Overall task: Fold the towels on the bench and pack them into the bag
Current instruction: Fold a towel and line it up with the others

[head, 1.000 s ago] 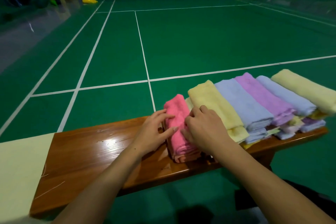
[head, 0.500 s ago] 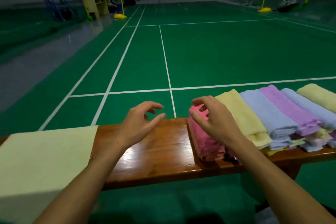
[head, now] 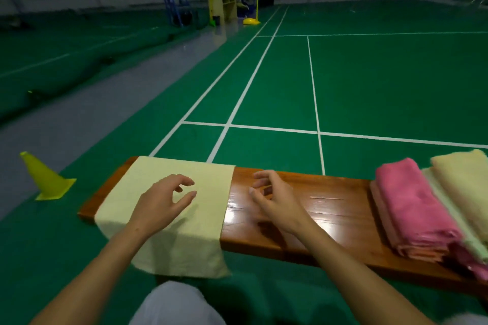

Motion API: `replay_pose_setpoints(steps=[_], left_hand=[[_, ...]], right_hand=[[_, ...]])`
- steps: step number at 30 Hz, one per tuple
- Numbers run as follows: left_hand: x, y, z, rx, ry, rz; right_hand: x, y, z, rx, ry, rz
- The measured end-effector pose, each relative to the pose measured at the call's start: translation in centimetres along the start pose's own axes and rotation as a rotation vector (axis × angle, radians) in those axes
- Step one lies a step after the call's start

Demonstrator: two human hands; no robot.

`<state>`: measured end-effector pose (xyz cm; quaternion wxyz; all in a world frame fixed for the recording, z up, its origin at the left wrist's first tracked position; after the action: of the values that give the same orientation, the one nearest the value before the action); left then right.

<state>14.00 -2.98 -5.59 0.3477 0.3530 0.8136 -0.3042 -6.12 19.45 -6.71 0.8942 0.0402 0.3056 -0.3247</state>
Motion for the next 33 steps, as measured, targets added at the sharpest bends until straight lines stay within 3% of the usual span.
replay_pose_setpoints(steps=[6,9,13,17,22,27,33], left_hand=[[-2.2,-0.7,8.7,-0.198,-0.230,-0.027],[-3.5,-1.8,12.7,-0.398,-0.274,-0.009],[-4.4,-3.1,14.3,-0.592,-0.255,0.171],[-4.1,-3.8,13.8,-0.661,-0.048,0.098],[-2.9,-3.9,9.6,-0.694,0.477,0.026],[0.6,-4.3,1.9,-0.597,0.596,0.060],[5.7,-4.6,-6.5,-0.621,0.811,0.133]], right_hand=[[7.5,-3.9,0.7,0.292,-0.120,0.127],[10.0,-6.5,1.2,0.407,-0.257,0.157],[12.2,-8.3,2.3,0.311,-0.192,0.233],[11.7,-8.6,2.6,0.297,-0.188,0.105],[6.7,-6.5,-0.6,0.265,-0.115,0.117],[-0.9,-2.9,-4.7,0.274,-0.113,0.012],[-9.8,1.3,-8.6,0.289,-0.150,-0.160]])
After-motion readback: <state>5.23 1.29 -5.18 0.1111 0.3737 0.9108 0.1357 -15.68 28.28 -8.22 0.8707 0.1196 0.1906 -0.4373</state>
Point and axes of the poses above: each hand's wrist, its own y-axis away from the middle knuckle, its own x-axis out of the palm, z = x × y, the point moved 1 cm from there along -y, towards the middle knuckle, and after that the axes turned 12 degrees about y, right-handed, at the moved point
